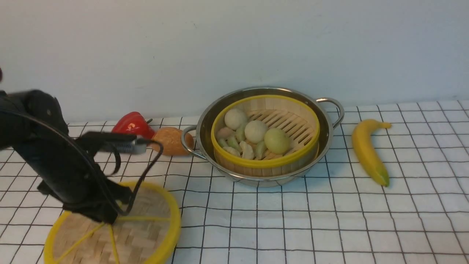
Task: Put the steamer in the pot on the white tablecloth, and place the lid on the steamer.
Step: 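Grasp the bamboo steamer lid lying on the table by its centre knob, then place the yellow bamboo steamer lid onto the steamer in the pot with the left gripper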
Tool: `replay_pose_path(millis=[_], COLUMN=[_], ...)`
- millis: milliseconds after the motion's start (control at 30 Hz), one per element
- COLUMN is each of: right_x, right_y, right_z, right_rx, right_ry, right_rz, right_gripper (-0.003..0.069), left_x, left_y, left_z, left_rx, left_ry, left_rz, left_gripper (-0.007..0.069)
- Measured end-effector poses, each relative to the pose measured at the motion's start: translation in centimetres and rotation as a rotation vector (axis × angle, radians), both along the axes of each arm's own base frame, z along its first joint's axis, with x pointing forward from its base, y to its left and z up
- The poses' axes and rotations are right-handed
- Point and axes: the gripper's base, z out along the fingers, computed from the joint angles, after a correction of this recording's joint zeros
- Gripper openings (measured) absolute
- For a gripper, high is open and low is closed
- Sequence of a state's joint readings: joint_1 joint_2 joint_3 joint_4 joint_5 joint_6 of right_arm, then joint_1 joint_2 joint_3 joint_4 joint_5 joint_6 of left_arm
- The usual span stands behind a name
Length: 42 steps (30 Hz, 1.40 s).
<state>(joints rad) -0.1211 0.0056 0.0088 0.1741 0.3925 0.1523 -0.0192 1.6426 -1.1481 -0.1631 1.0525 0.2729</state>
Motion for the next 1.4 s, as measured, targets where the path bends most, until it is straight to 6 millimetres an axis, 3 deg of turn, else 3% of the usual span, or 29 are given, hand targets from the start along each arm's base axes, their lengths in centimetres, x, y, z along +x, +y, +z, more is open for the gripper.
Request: replay_pose_path(millis=[67, 100, 133, 167, 267, 333, 367, 467, 567, 700, 933, 1133, 1400], right_x=[0.0, 0.0, 0.0, 0.0, 0.0, 0.0, 0.0, 0.0, 0.0, 0.0, 0.0, 0.0, 0.0], right_y=[0.0, 0.0, 0.0, 0.0, 0.0, 0.0, 0.0, 0.0, 0.0, 0.0, 0.0, 0.0, 0.0], right_z=[0.0, 0.0, 0.0, 0.0, 0.0, 0.0, 0.0, 0.0, 0.0, 0.0, 0.0, 0.0, 0.0], right_rx=[0.000, 0.000, 0.000, 0.000, 0.000, 0.001, 0.001, 0.001, 0.001, 0.001, 0.001, 0.001, 0.000], right_ry=[0.000, 0.000, 0.000, 0.000, 0.000, 0.000, 0.000, 0.000, 0.000, 0.000, 0.000, 0.000, 0.000], right_rz=[0.000, 0.000, 0.000, 0.000, 0.000, 0.000, 0.000, 0.000, 0.000, 0.000, 0.000, 0.000, 0.000], right_gripper=[0.0240, 0.0240, 0.0240, 0.0240, 0.0240, 0.0240, 0.0240, 0.0240, 0.0240, 0.0240, 0.0240, 0.0240, 0.0240], left_x=[0.8, 0.8, 1.3, 1.4, 2.5, 2.9, 3.8, 5.6, 7.5, 10.0, 13.0, 14.2, 14.5], left_y=[-0.3, -0.3, -0.4, -0.4, -1.1, -1.7, -3.1, -6.2, -9.4, -12.5, -14.6, -16.9, -16.7], left_z=[3.8, 3.8, 6.9, 7.3, 11.1, 11.8, 12.1, 11.3, 9.0, 6.0, 5.0, 4.1, 4.4], left_rx=[-0.025, -0.025, -0.030, -0.030, -0.060, -0.081, -0.107, -0.116, -0.121, -0.158, -0.198, -0.224, -0.163], left_ry=[-0.112, -0.112, -0.187, -0.199, -0.335, -0.373, -0.425, -0.486, -0.501, -0.511, -0.560, -0.544, -0.490], left_rz=[-0.016, -0.016, -0.040, -0.042, -0.146, -0.189, -0.277, -0.467, -0.612, -0.663, -0.674, -0.716, -0.664], left_gripper=[0.0117, 0.0117, 0.0117, 0.0117, 0.0117, 0.0117, 0.0117, 0.0117, 0.0117, 0.0117, 0.0117, 0.0117, 0.0117])
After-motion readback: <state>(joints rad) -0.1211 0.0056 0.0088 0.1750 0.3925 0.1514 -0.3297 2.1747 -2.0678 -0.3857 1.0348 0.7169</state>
